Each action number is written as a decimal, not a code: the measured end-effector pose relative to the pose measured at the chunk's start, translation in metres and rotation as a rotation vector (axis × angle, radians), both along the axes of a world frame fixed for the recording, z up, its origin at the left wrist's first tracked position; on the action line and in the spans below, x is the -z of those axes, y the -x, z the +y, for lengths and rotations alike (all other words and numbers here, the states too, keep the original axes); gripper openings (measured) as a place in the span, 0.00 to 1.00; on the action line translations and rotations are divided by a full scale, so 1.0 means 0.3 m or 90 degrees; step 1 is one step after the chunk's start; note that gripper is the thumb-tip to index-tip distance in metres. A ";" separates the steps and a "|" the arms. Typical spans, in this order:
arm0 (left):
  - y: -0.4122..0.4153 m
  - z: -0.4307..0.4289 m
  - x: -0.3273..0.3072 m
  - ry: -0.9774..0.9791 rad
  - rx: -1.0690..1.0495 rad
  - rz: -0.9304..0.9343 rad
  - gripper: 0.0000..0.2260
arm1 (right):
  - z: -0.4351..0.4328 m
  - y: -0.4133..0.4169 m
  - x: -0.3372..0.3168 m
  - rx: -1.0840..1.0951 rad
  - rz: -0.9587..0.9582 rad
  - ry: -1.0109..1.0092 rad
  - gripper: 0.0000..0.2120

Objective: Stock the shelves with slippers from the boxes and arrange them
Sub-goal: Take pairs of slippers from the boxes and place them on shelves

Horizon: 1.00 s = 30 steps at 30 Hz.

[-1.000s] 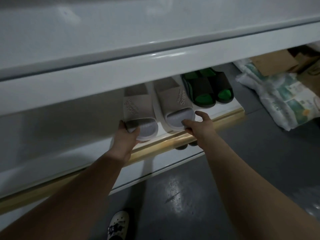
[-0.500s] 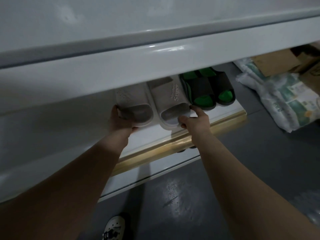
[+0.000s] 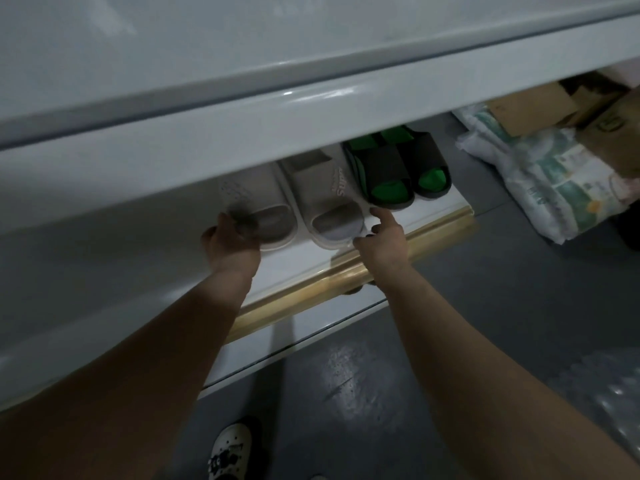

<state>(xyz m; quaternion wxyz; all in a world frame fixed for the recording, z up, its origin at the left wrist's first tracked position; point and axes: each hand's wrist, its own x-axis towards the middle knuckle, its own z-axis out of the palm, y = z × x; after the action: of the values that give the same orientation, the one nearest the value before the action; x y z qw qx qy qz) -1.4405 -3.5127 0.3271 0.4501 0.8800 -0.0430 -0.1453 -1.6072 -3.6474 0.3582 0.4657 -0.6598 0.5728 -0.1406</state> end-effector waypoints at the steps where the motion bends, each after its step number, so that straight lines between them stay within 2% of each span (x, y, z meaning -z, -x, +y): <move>1: 0.014 0.009 -0.014 -0.014 0.012 0.001 0.19 | 0.022 0.017 -0.014 -0.003 -0.004 0.005 0.29; 4: 0.067 0.034 -0.064 -0.029 0.057 0.004 0.26 | 0.078 0.083 -0.069 -0.001 -0.016 -0.006 0.26; 7: 0.154 0.059 -0.134 0.023 0.117 0.024 0.22 | 0.135 0.164 -0.133 -0.002 -0.042 -0.038 0.23; 10: 0.259 0.080 -0.202 0.038 0.200 0.082 0.21 | 0.195 0.235 -0.196 -0.006 -0.057 -0.048 0.22; 19: 0.553 0.142 -0.383 0.080 0.466 0.131 0.20 | 0.375 0.462 -0.399 0.047 -0.063 0.020 0.20; 30: 0.896 0.251 -0.565 0.074 0.771 0.131 0.21 | 0.676 0.853 -0.569 0.300 -0.036 0.079 0.21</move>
<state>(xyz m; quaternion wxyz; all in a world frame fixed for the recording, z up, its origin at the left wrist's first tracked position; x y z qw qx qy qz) -1.7093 -3.4375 0.4965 0.3370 0.6546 -0.4992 -0.4569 -1.8630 -3.4445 0.5290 0.3941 -0.5311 0.6879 -0.2990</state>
